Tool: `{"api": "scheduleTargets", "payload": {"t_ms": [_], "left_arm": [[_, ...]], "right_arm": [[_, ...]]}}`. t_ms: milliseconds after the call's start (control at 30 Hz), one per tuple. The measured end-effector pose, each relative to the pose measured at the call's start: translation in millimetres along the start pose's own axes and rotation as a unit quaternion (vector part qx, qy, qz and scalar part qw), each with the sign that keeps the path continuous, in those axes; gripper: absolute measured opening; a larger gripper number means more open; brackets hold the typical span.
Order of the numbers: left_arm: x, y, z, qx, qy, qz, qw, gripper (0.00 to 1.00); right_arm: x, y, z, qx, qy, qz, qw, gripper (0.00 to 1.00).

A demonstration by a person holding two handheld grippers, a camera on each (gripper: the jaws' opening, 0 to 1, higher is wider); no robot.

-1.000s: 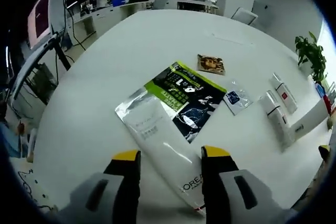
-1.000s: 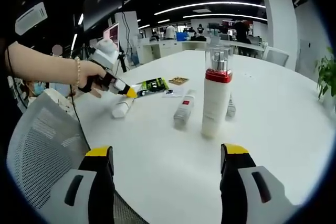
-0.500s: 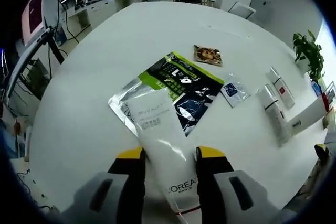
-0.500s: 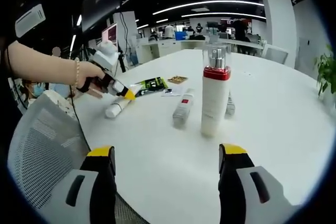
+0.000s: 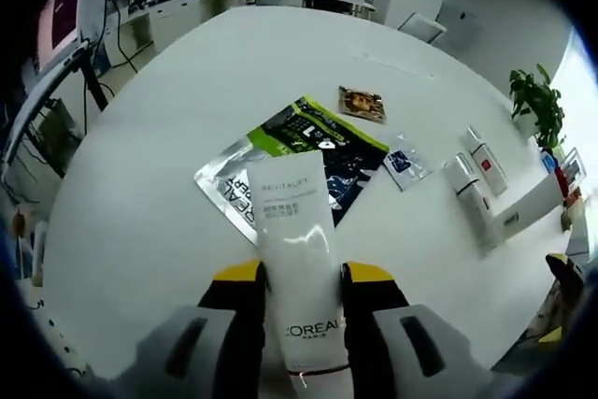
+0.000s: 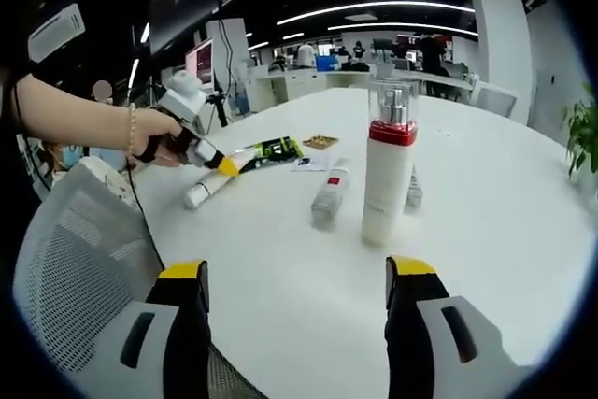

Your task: Arrange the skincare products in the storage area until every visible bottle or jar stands upright without overlapping.

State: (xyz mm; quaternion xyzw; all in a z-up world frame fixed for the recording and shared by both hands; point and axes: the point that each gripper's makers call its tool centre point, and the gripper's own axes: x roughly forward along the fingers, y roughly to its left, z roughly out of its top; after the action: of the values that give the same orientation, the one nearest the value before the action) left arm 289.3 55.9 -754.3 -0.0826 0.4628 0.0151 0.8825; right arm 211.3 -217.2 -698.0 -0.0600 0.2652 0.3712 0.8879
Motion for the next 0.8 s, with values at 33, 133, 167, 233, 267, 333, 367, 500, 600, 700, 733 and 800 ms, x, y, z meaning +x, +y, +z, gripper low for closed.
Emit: {"api": "scheduleTargets", "payload": {"t_ms": [33,133,167,233,267,333,367,500,600,700,733,800], "left_arm": [[-3,-0.7,0.6,-0.001,-0.004,-0.003,1.0000,0.26],[-13,-5.0,1.9,0.000,-0.017,-0.014,0.9998,0.26],[-15,-6.8,2.4,0.001,-0.023,-0.018,0.9996,0.26],[-20,-9.6,1.9,0.004,-0.031,-0.023,0.9993,0.26],[-17,-10.6,1.8,0.007,-0.037,-0.027,0.9989,0.26],[-16,-11.6,1.9,0.008,-0.040,-0.031,0.9987,0.25],[-17,-14.0,2.7,0.011,-0.047,-0.037,0.9982,0.25],[-23,-20.1,4.8,0.024,-0.057,-0.051,0.9968,0.25],[-25,-24.2,6.8,0.037,-0.062,-0.058,0.9957,0.25],[-27,-30.7,9.6,0.049,-0.072,-0.070,0.9937,0.25],[-28,-33.5,11.4,0.054,-0.078,-0.075,0.9926,0.25],[-32,-40.1,13.4,0.073,-0.084,-0.083,0.9903,0.25]], "right_arm": [[0,1,0.4,-0.001,0.000,0.001,1.0000,0.76],[1,4,1.2,-0.003,0.000,0.010,0.9999,0.72],[0,6,2.7,-0.006,-0.001,0.013,0.9999,0.70],[0,10,6.3,-0.010,-0.009,0.022,0.9997,0.68],[1,11,7.7,-0.010,-0.012,0.027,0.9995,0.69],[0,15,11.4,-0.007,-0.019,0.035,0.9992,0.69],[0,16,13.2,-0.008,-0.021,0.037,0.9991,0.69],[0,16,20.6,0.009,-0.040,0.045,0.9981,0.69],[-1,13,24.4,0.013,-0.052,0.044,0.9976,0.69],[-1,12,25.2,0.016,-0.054,0.044,0.9975,0.68],[-2,11,28.2,0.023,-0.060,0.044,0.9969,0.68],[-3,10,34.5,0.035,-0.072,0.044,0.9958,0.68]]}}
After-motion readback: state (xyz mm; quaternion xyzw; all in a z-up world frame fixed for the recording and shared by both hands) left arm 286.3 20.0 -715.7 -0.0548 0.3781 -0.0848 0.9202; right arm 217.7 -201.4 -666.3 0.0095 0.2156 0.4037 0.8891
